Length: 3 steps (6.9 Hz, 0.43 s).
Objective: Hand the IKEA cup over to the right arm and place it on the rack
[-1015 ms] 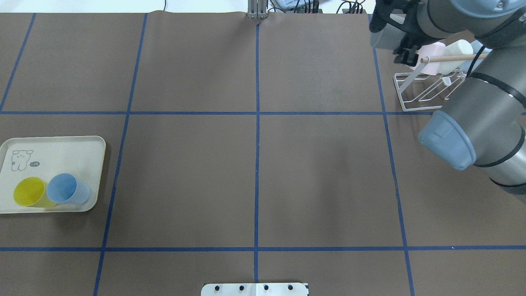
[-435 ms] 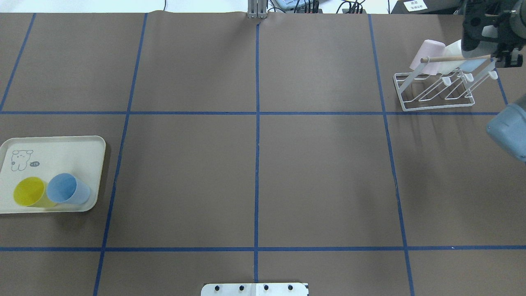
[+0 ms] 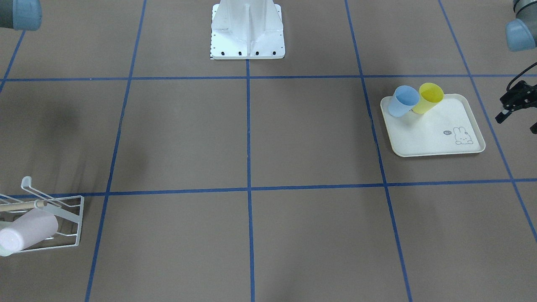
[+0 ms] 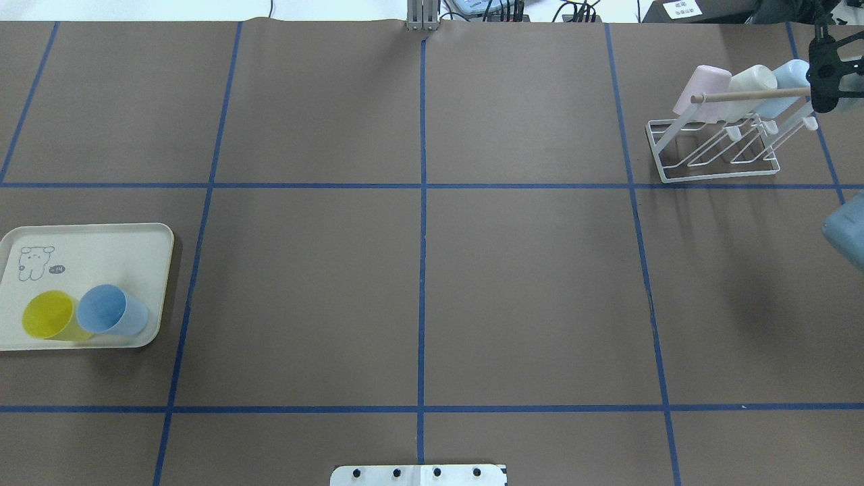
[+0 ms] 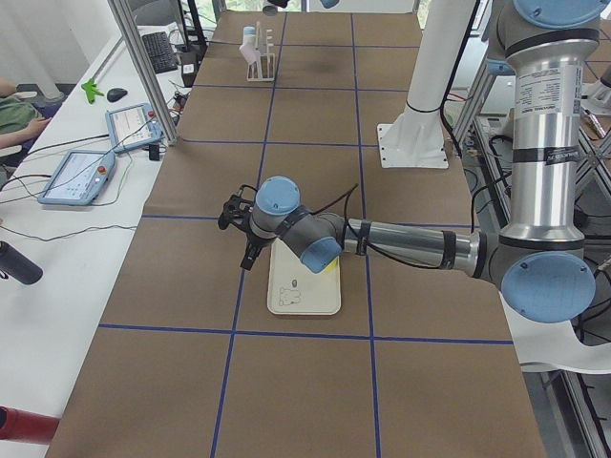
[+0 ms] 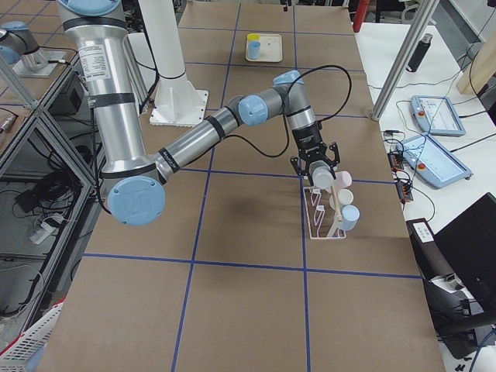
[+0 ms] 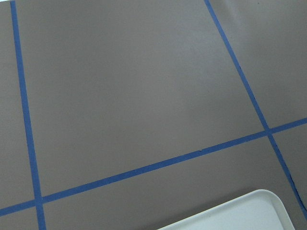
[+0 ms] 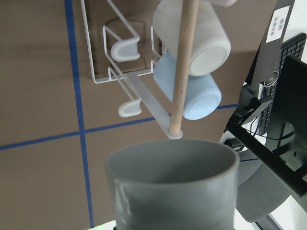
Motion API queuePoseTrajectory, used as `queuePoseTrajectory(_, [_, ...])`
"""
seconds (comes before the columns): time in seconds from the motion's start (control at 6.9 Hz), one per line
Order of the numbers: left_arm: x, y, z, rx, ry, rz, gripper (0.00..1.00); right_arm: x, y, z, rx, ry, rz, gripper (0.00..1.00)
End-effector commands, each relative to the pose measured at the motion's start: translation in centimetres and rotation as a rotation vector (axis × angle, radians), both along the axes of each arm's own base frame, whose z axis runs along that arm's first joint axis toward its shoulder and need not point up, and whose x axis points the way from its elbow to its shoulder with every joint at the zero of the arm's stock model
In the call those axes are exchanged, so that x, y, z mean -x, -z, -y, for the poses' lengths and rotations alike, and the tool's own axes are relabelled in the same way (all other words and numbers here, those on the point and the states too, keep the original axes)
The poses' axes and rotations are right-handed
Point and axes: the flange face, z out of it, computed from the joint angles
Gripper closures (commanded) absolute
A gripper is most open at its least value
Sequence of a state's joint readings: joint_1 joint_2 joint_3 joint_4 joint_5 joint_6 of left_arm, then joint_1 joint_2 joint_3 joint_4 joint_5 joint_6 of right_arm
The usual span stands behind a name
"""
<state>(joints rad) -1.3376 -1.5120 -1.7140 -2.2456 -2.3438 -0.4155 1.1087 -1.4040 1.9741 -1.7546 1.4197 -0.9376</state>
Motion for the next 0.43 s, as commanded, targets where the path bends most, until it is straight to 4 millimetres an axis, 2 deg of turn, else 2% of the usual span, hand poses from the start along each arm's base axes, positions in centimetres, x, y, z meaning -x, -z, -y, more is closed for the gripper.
queuePoseTrajectory(0.0, [0.0, 0.1, -0.1, 0.001, 0.002, -0.002, 0.0, -0.2, -2.9, 0.8, 0.027, -0.004, -0.09, 0.33])
queuePoseTrajectory(0.29, [0.1, -0.1, -0.2, 0.005, 0.002, -0.001, 0.0, 2.2, -5.6, 1.7, 0.032, 0.019, -0.151, 0.3])
